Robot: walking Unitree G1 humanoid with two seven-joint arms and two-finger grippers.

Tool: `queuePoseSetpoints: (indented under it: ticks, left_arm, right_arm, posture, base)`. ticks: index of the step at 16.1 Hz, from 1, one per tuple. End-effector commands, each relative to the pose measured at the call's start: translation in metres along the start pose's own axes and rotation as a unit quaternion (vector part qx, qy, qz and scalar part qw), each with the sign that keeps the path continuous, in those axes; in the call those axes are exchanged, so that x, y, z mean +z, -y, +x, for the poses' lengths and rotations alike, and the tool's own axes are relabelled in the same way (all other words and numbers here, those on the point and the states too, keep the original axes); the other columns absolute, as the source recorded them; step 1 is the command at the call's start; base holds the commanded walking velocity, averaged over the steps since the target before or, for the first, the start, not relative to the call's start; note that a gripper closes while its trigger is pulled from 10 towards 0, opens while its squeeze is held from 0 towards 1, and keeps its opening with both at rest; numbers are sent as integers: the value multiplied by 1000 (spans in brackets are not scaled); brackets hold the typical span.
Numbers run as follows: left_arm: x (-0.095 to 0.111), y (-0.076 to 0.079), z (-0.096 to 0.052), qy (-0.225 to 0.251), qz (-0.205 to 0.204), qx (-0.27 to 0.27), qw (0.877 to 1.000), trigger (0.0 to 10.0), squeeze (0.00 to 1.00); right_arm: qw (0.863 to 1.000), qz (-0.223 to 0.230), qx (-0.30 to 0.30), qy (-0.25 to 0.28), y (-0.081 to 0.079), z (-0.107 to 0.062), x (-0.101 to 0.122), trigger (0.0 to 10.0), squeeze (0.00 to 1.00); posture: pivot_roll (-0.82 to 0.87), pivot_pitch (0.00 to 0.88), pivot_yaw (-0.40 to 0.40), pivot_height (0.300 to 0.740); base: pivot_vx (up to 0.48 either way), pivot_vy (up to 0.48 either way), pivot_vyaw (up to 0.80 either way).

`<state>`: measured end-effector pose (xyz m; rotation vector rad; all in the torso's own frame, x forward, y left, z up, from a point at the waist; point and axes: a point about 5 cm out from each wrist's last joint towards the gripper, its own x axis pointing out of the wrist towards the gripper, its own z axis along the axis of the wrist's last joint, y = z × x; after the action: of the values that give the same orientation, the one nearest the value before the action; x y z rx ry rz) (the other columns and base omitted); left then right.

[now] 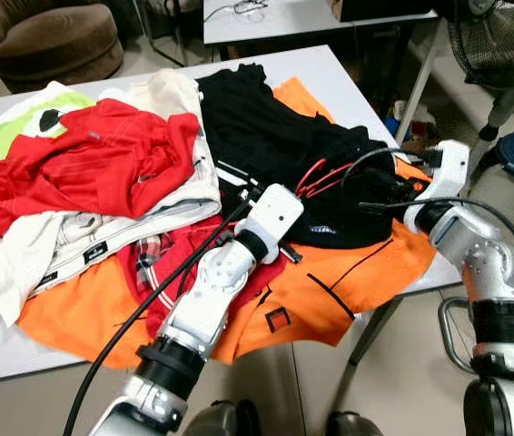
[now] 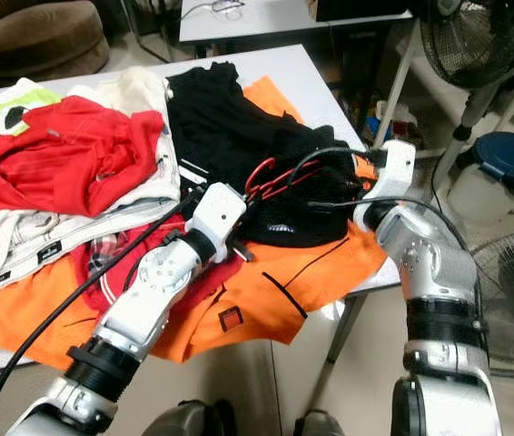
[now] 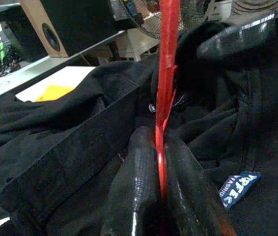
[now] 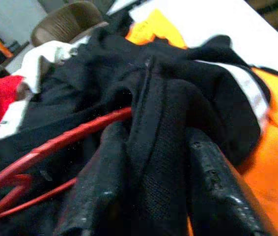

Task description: Hang hanger

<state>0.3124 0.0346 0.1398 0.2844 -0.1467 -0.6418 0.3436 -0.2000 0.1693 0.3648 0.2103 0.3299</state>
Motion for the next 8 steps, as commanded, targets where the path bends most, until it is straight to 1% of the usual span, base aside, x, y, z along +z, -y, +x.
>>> queuePoseSetpoints:
  ticks: [1, 2, 4, 6, 8]
  left_arm:
    - [6, -4, 3, 6, 2, 7, 1000, 10000, 0]
    - [7, -4, 3, 7, 2, 7, 1000, 10000, 0]
    - [12, -5, 4, 19, -1, 9, 1000, 10000, 0]
    - [19, -5, 6, 34, -11, 20, 999, 10000, 0]
    - [21, -7, 7, 39, -20, 32, 999, 10000, 0]
  right_arm:
    - [999, -5, 32, 7, -19, 0, 5, 0, 0]
    - [999, -5, 35, 8, -21, -1, 6, 0, 0]
    - [998, -6, 57, 16, -37, -4, 11, 0, 0]
    - [997, -5, 78, 21, -51, -6, 14, 0, 0]
    - [996, -4, 89, 19, -59, -8, 14, 0, 0]
  posture:
    - [-125, 108, 112, 740]
    - [-125, 108, 112, 740]
    - [-128, 108, 114, 740]
    - [-128, 108, 113, 740]
    - [-130, 107, 113, 740]
  base:
    - [0, 0, 0]
    - [0, 0, 0]
    - [0, 0, 0]
    - [0, 0, 0]
    - [0, 0, 0]
